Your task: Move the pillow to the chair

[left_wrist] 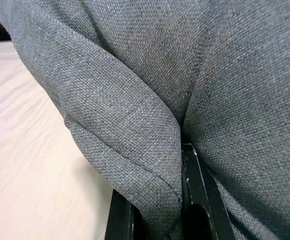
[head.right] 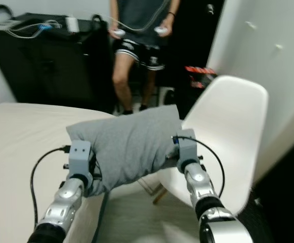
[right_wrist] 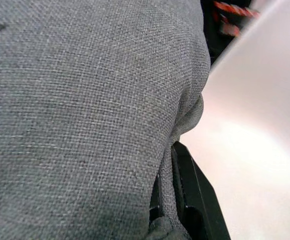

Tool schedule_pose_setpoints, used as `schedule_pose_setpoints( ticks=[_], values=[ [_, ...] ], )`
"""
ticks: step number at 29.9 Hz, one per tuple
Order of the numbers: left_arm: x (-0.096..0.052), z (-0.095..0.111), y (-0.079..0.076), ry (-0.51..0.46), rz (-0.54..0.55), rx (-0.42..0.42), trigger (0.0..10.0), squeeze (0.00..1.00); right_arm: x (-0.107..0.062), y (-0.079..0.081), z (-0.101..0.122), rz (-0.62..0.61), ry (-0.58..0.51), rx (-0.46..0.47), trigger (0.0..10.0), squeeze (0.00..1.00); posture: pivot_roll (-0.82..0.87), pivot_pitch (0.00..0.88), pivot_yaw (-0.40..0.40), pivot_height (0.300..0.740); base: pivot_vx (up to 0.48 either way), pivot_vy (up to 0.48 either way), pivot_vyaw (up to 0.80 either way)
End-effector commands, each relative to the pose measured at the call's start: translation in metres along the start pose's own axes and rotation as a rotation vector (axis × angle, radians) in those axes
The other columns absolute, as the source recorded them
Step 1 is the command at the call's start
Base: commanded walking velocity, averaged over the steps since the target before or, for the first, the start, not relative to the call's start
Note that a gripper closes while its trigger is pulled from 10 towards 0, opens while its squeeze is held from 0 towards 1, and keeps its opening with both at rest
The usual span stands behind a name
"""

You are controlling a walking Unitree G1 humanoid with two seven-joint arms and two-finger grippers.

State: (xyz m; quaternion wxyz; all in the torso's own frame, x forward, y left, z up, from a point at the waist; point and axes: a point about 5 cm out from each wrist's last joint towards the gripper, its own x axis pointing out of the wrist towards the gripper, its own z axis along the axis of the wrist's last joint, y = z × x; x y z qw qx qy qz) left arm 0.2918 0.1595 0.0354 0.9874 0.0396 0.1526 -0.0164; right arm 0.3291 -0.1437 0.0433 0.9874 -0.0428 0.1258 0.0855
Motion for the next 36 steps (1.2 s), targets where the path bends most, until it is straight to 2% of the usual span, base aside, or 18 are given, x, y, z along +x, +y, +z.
schedule_pose_setpoints(
  ticks=[1, 14, 36],
  values=[
    [0.0057, 0.0145, -0.0134, -0.042, -0.072, 0.045, 10.0, 0.00, 0.0014, 0.0105, 0.0033, 0.026, -0.028, 0.015, 10.0, 0.00, 0.01, 0.000, 0.024, 0.721, 0.000, 0.000, -0.80],
    [0.0079, 0.0148, -0.0187, -0.033, -0.100, 0.047, 10.0, 0.00, -0.0011, 0.0108, -0.0011, 0.020, -0.022, 0.008, 10.0, 0.00, 0.01, 0.000, 0.039, 0.721, 0.000, 0.000, -0.80],
    [0.0064, 0.0113, -0.0215, -0.027, -0.103, 0.042, 10.0, 0.00, -0.0010, 0.0153, -0.0018, 0.042, -0.019, -0.008, 10.0, 0.00, 0.01, 0.000, 0.019, 0.721, 0.000, 0.000, -0.80]
  ],
)
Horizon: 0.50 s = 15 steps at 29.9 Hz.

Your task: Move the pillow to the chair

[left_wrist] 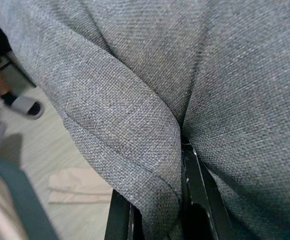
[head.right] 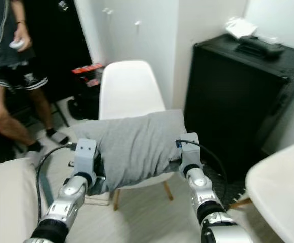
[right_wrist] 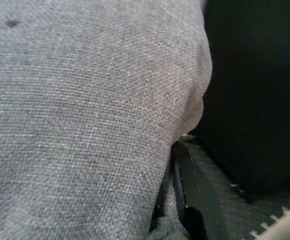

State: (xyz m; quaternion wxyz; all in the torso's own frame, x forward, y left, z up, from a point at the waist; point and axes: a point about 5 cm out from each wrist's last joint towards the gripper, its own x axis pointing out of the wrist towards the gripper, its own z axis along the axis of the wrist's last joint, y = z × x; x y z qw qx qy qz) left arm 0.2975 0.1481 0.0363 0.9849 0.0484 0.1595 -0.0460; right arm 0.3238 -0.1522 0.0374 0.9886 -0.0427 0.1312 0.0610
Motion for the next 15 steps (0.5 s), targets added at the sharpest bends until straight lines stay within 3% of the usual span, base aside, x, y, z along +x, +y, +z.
schedule_pose_setpoints(
  ticks=[1, 15],
  values=[
    [0.0015, 0.0081, -0.0101, -0.040, -0.046, 0.017, 10.0, 0.00, 0.0028, 0.0225, 0.0060, 0.090, -0.032, -0.015, 10.0, 0.00, 0.01, 0.000, 0.019, 0.721, 0.000, 0.000, -0.80],
    [0.0017, 0.0078, -0.0097, -0.040, -0.037, 0.011, 10.0, 0.00, 0.0032, 0.0229, 0.0067, 0.096, -0.031, -0.023, 10.0, 0.00, 0.01, 0.000, 0.012, 0.721, 0.000, 0.000, -0.80]
  ],
)
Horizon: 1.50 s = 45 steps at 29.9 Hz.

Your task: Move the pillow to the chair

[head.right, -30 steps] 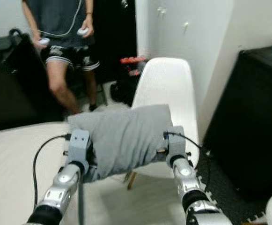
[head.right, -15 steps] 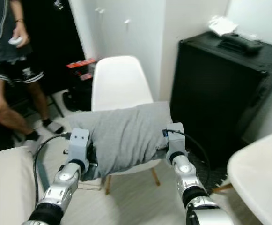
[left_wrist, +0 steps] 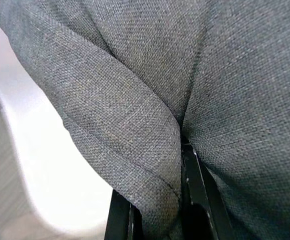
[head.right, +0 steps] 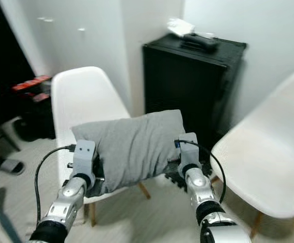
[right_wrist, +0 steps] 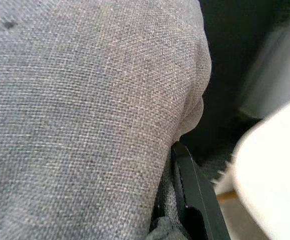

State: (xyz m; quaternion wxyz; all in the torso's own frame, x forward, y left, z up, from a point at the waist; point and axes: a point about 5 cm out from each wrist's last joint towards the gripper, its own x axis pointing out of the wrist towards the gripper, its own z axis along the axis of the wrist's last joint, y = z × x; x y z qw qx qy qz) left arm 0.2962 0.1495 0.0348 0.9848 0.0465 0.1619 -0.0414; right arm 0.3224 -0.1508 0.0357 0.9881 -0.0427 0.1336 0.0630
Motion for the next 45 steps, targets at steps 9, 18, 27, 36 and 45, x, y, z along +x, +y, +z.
schedule_pose_setpoints(
  ticks=[9, 18, 27, 36, 45],
  values=[
    [0.0028, 0.0095, -0.0121, -0.044, -0.043, 0.011, 10.0, 0.00, 0.0046, 0.0192, 0.0082, 0.094, -0.021, 0.000, 10.0, 0.00, 0.00, 0.000, 0.012, 0.721, 0.000, 0.000, -0.80],
    [0.0031, 0.0091, -0.0116, -0.040, -0.042, 0.012, 10.0, 0.00, 0.0053, 0.0200, 0.0092, 0.088, -0.021, 0.008, 10.0, 0.00, 0.00, 0.000, 0.013, 0.721, 0.000, 0.000, -0.80],
    [0.0040, 0.0092, -0.0108, -0.038, -0.037, 0.009, 10.0, 0.00, 0.0060, 0.0197, 0.0096, 0.088, -0.015, 0.006, 10.0, 0.00, 0.00, 0.000, 0.013, 0.721, 0.000, 0.000, -0.80],
    [0.0045, 0.0092, -0.0117, -0.038, -0.038, 0.004, 10.0, 0.00, 0.0067, 0.0188, 0.0118, 0.079, -0.024, 0.007, 10.0, 0.00, 0.00, 0.000, 0.013, 0.721, 0.000, 0.000, -0.80],
    [0.0054, 0.0096, -0.0132, -0.038, -0.035, -0.006, 10.0, 0.00, 0.0074, 0.0164, 0.0131, 0.075, -0.023, 0.006, 10.0, 0.00, -0.01, 0.000, 0.010, 0.721, 0.000, 0.000, -0.80]
  ],
)
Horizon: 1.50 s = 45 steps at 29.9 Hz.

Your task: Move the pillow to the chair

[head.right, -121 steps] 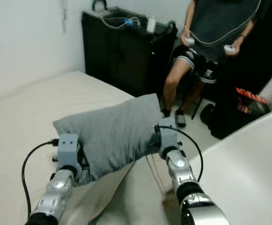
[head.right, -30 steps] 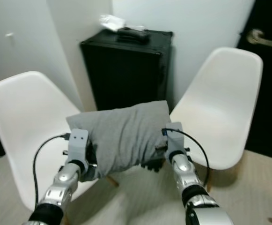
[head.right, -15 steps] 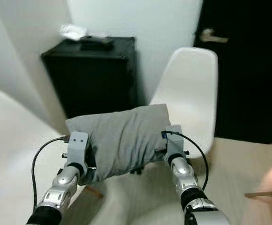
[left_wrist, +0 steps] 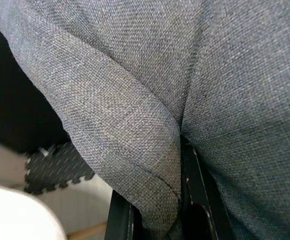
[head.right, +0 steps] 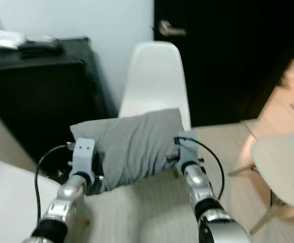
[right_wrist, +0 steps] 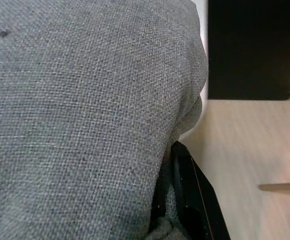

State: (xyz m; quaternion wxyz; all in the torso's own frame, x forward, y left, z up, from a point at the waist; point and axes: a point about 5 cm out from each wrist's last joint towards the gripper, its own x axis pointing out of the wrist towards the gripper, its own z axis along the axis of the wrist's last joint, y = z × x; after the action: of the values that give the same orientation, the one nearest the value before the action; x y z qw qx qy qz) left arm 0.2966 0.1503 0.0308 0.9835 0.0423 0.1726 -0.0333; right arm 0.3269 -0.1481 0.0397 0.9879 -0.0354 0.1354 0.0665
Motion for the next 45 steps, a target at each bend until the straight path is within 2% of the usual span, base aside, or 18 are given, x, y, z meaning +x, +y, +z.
schedule_pose_setpoints(
  ticks=[1, 45],
  values=[
    [0.0033, 0.0131, -0.0142, -0.059, -0.049, 0.005, 10.0, 0.00, 0.0039, 0.0145, 0.0077, 0.066, -0.025, -0.008, 10.0, 0.00, -0.01, 0.000, 0.010, 0.721, 0.000, 0.000, -0.80],
    [0.0056, 0.0140, -0.0133, -0.066, -0.033, -0.011, 10.0, 0.00, 0.0063, 0.0118, 0.0110, 0.067, -0.016, 0.006, 10.0, 0.00, -0.01, 0.000, -0.010, 0.721, 0.000, 0.000, -0.80]
  ],
)
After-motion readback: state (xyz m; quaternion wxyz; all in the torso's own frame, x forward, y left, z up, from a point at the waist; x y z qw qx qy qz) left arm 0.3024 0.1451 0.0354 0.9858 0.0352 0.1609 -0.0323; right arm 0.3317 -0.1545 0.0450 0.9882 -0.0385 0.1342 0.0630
